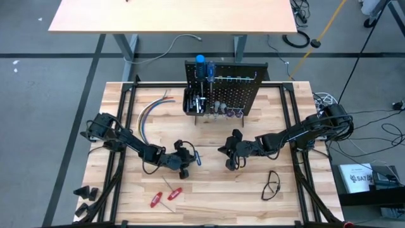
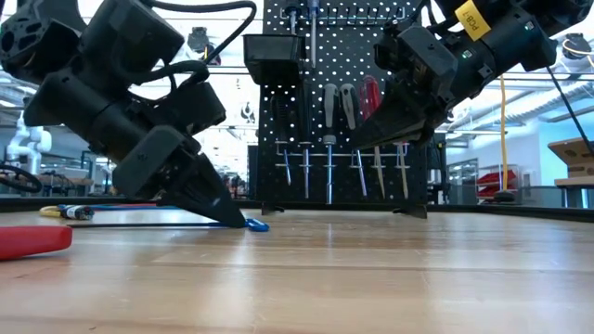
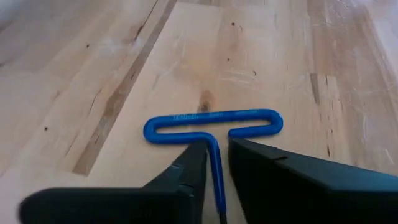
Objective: Hang tools onto peg board
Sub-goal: Hang the blue pick tool on the peg board
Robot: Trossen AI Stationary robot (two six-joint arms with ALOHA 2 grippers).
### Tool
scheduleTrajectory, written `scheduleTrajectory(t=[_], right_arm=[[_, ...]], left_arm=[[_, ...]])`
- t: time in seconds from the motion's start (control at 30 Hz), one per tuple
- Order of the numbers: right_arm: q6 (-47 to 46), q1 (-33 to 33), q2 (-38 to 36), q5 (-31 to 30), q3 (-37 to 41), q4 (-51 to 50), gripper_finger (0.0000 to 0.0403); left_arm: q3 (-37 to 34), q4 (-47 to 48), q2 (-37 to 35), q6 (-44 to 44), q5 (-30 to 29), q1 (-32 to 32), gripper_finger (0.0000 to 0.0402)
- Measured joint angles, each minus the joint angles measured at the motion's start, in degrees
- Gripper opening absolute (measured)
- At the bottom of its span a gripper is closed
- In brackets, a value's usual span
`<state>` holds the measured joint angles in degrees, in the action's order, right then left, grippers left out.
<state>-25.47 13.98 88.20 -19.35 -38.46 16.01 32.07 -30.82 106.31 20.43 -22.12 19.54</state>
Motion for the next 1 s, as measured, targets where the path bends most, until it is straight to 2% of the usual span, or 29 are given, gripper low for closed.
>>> scheduleTrajectory(t=[0.13, 0.2, 0.3, 0.47, 0.8, 1.0], right_arm=[[0.0, 0.0, 0.0, 0.0, 0.0, 0.0, 0.0000], [-0.3, 0.0, 0.0, 0.0, 0.0, 0.0, 0.0000], [-0.9, 0.0, 0.0, 0.0, 0.0, 0.0, 0.0000], [-0.9, 0.0, 0.0, 0.0, 0.0, 0.0, 0.0000], [-0.8, 0.0, 0.0, 0.0, 0.0, 0.0, 0.0000], [-0.7, 0.0, 0.0, 0.0, 0.0, 0.0, 0.0000]], left_arm=[[0.0, -0.7, 1.9, 1.3, -0.9, 0.2, 0.0020], [0.0, -1.3, 2.5, 3.2, -1.1, 0.2, 0.0010], [0.0, -1.7, 2.5, 4.2, -2.1, 0.6, 0.0011], [-0.3, -3.6, -0.5, -1.4, -2.5, 1.0, 0.0003], [-0.2, -4.0, -7.5, -2.8, -2.6, 0.7, 0.0001], [-0.1, -3.7, -8.6, -1.9, -1.2, 0.7, 0.0002]])
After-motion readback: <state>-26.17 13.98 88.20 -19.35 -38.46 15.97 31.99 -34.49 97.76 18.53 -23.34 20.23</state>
